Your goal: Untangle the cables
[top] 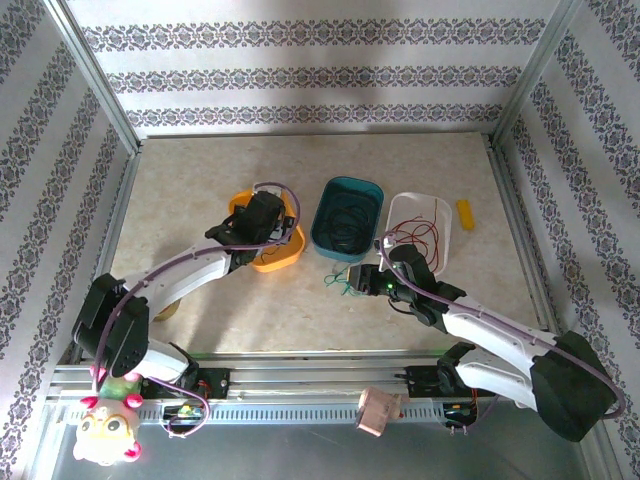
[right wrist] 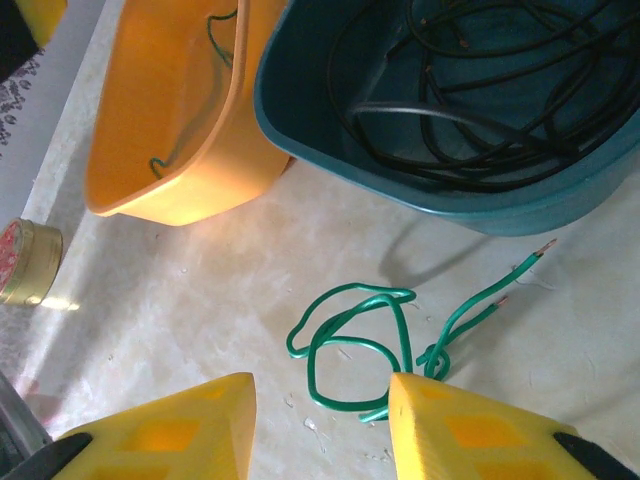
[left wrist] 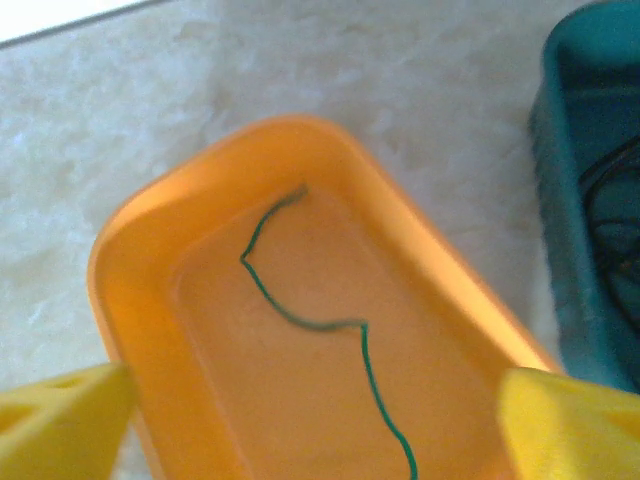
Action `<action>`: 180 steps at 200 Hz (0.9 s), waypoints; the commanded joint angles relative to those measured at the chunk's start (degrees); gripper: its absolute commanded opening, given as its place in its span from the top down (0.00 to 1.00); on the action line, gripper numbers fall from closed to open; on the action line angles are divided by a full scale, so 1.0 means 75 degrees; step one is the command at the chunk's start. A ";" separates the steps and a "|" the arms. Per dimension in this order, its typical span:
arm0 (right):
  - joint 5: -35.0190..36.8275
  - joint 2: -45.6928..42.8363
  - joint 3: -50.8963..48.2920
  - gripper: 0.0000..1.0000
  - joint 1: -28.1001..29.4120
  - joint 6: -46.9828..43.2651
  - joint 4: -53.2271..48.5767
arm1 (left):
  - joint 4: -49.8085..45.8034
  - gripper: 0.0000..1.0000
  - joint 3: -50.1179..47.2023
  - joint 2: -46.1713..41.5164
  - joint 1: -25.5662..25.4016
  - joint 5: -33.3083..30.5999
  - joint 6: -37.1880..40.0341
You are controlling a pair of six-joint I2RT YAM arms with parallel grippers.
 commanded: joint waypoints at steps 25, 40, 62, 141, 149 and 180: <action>0.0284 0.0124 -0.0091 0.60 0.0111 0.0111 -0.0169 | 0.0655 0.01 -0.0428 -0.0801 -0.0868 0.1748 0.0879; 0.0266 0.0242 -0.0053 0.61 0.0166 0.0110 -0.0156 | 0.0490 0.00 -0.0552 -0.0745 -0.1249 0.2228 0.0896; 0.0308 0.0514 0.0016 0.61 0.0200 0.0123 -0.0157 | 0.0420 0.02 -0.0773 -0.0588 -0.1694 0.2852 0.0797; 0.0455 0.1904 0.0692 0.64 0.0140 -0.0212 0.0122 | 0.0618 0.09 -0.1242 -0.0022 -0.2323 0.4033 0.0444; 0.0420 0.1995 0.0771 0.64 0.0117 -0.0237 0.0149 | 0.0600 0.10 -0.1272 0.0039 -0.2382 0.4022 0.0445; 0.0281 0.2181 0.0979 0.65 0.0105 -0.0274 0.0195 | 0.0730 0.14 -0.1348 0.0285 -0.2508 0.3965 0.0367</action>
